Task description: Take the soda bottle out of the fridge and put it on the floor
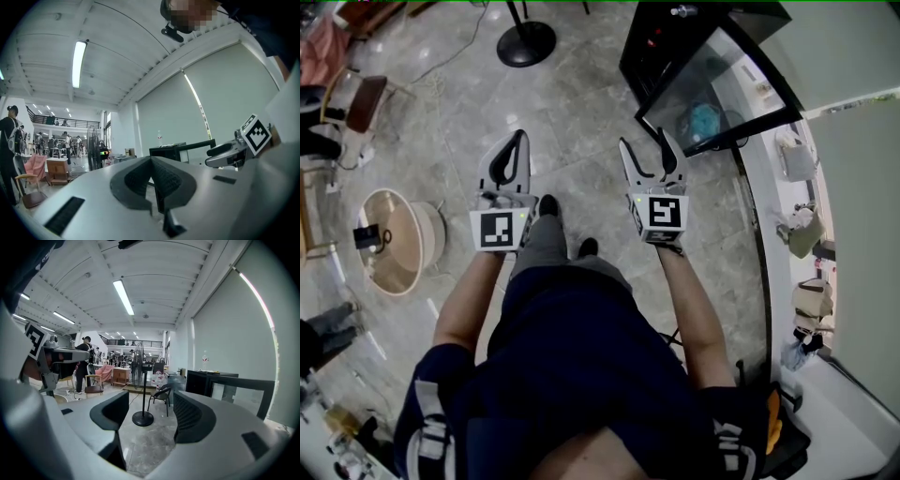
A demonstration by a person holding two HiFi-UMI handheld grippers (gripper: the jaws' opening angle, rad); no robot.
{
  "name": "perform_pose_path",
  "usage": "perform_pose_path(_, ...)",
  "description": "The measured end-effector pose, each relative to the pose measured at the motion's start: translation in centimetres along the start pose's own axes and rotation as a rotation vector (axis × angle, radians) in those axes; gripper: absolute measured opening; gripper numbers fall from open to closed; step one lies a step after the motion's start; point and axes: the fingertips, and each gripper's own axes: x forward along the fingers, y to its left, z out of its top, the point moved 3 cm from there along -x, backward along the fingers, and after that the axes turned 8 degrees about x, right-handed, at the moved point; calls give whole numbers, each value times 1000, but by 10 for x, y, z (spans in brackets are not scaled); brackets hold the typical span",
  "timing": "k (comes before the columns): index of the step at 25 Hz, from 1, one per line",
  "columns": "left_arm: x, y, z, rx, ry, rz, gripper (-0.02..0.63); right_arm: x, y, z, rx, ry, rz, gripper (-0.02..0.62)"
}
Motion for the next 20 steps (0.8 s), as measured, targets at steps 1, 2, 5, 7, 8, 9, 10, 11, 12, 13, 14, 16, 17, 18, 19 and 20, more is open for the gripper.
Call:
perform_pose_path(1,7,4,-2,-2,2,-8,23,9,-1,-1,2,0,-4,311)
perform_pose_path(2,14,9,-5,-2,0,-15,23,20,-2,-1,4,0,-10,311)
perform_pose_path(5,41,27,-12,-7,-17,-42,23,55,-2,-1,9,-3,-29,311)
perform_pose_path(7,66,41,-18,-11,-32,-75,23,84,-4,0,11,-3,-53,311)
perform_pose_path(8,81,50,-21,-15,-42,-95,23,101,-7,-2,12,2,-71,311)
perform_pose_path(9,99,59,-26,-19,-49,-118,23,120,-11,-5,16,9,-92,311)
perform_pose_path(10,118,69,-31,-23,-52,-141,23,141,-16,-8,23,16,-112,311)
perform_pose_path(11,139,79,-37,-24,-51,-165,23,164,-21,-10,33,19,-130,311)
perform_pose_path(12,161,89,-42,-21,-51,-187,23,189,-28,-11,45,19,-145,311)
perform_pose_path(13,182,98,-48,-18,-52,-207,23,213,-35,-11,55,19,-160,311)
perform_pose_path(14,204,107,-53,-15,-52,-227,23,237,-42,-12,63,22,-177,311)
perform_pose_path(16,245,123,-66,-14,-47,-275,23,280,-55,-15,79,35,-218,311)
perform_pose_path(17,263,131,-70,-18,-44,-304,23,297,-61,-17,91,43,-245,311)
perform_pose_path(18,279,138,-74,-22,-42,-333,23,310,-65,-17,104,50,-274,311)
perform_pose_path(19,292,145,-76,-24,-42,-360,23,321,-67,-17,117,55,-300,311)
perform_pose_path(20,303,152,-77,-24,-42,-381,23,331,-70,-17,127,59,-322,310)
